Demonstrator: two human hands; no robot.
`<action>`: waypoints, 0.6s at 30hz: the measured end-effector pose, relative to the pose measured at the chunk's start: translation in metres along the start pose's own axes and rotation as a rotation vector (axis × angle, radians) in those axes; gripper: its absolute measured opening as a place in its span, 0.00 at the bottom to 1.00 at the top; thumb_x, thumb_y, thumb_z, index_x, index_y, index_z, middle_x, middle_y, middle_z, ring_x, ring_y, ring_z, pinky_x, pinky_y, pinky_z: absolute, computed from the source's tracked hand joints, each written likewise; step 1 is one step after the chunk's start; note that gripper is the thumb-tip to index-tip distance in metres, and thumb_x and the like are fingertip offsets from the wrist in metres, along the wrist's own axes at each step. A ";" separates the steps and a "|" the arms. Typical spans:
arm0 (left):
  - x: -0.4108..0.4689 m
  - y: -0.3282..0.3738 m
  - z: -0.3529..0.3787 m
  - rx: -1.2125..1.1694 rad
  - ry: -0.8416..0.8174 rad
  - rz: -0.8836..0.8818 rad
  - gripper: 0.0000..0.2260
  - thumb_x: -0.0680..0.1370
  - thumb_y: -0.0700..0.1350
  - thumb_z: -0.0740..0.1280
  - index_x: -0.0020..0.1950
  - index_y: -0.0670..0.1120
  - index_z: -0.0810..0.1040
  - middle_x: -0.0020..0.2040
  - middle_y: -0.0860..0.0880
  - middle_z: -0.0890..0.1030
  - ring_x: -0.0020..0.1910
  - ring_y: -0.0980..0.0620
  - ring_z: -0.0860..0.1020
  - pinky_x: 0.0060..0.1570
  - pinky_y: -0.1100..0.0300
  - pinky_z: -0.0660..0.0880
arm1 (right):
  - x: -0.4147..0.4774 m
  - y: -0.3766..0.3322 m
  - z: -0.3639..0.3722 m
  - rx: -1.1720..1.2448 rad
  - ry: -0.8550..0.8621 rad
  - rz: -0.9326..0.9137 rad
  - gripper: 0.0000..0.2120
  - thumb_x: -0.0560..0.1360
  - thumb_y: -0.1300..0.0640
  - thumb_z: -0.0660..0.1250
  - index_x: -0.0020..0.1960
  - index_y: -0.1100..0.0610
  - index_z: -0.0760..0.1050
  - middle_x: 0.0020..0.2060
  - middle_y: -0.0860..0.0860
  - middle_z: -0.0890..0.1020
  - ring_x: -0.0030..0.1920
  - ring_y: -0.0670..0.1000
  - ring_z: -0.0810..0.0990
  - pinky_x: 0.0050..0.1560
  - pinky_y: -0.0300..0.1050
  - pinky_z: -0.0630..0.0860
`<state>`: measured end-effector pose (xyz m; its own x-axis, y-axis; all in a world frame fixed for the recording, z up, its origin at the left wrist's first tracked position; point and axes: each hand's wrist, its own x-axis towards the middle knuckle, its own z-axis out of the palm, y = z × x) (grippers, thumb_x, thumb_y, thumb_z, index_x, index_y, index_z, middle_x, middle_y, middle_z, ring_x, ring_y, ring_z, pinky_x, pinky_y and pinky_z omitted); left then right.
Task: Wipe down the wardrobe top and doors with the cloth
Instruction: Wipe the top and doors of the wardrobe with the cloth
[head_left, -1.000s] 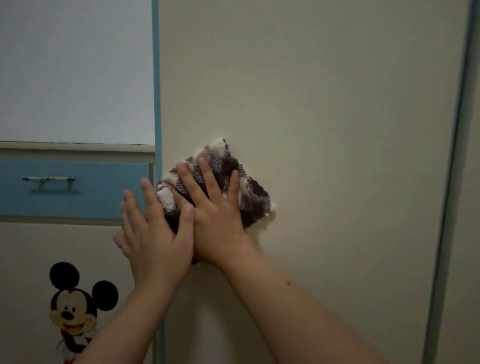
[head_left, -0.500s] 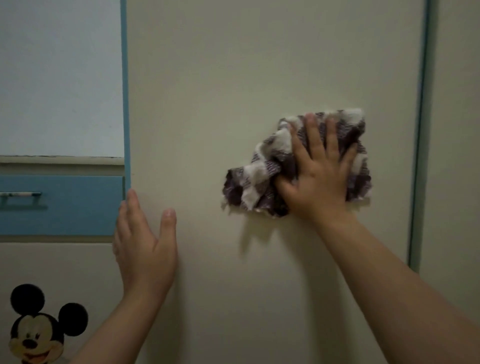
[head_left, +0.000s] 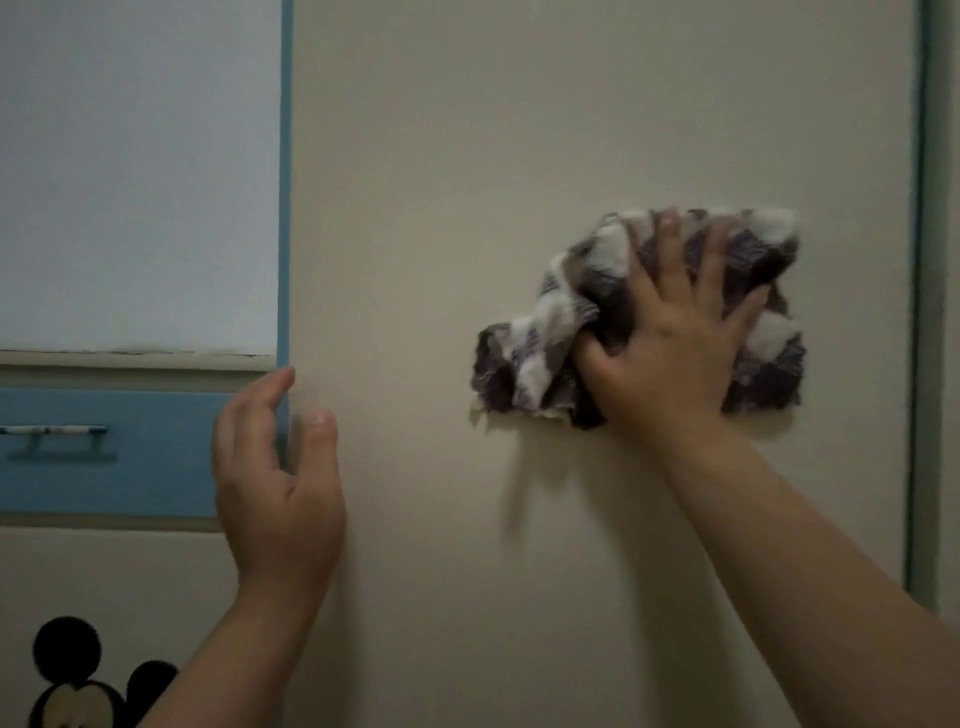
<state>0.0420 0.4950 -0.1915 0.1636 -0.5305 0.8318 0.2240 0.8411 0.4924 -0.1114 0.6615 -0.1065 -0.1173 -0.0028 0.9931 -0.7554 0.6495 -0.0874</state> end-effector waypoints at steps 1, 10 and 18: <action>0.004 0.003 0.002 0.024 -0.008 0.040 0.24 0.73 0.54 0.56 0.65 0.43 0.72 0.62 0.41 0.72 0.62 0.49 0.69 0.63 0.55 0.64 | 0.001 -0.020 0.007 0.002 0.003 -0.070 0.40 0.62 0.38 0.54 0.73 0.49 0.63 0.74 0.54 0.61 0.74 0.63 0.52 0.65 0.73 0.43; 0.062 0.054 0.023 0.110 0.008 0.197 0.25 0.72 0.52 0.57 0.66 0.41 0.70 0.66 0.38 0.70 0.65 0.42 0.66 0.64 0.61 0.58 | 0.020 -0.127 0.026 -0.016 -0.224 -0.557 0.30 0.74 0.41 0.48 0.75 0.47 0.57 0.76 0.50 0.55 0.76 0.57 0.46 0.66 0.69 0.33; 0.089 0.090 0.054 0.305 -0.097 0.208 0.31 0.71 0.59 0.53 0.71 0.47 0.65 0.72 0.39 0.63 0.70 0.38 0.60 0.68 0.42 0.56 | 0.073 -0.090 0.025 0.156 -0.042 -0.512 0.29 0.71 0.43 0.53 0.69 0.50 0.70 0.71 0.54 0.67 0.73 0.60 0.58 0.68 0.64 0.38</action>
<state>0.0248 0.5296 -0.0591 0.0804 -0.3451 0.9351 -0.1028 0.9303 0.3521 -0.0684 0.5843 -0.0277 0.2681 -0.3223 0.9079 -0.8093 0.4359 0.3937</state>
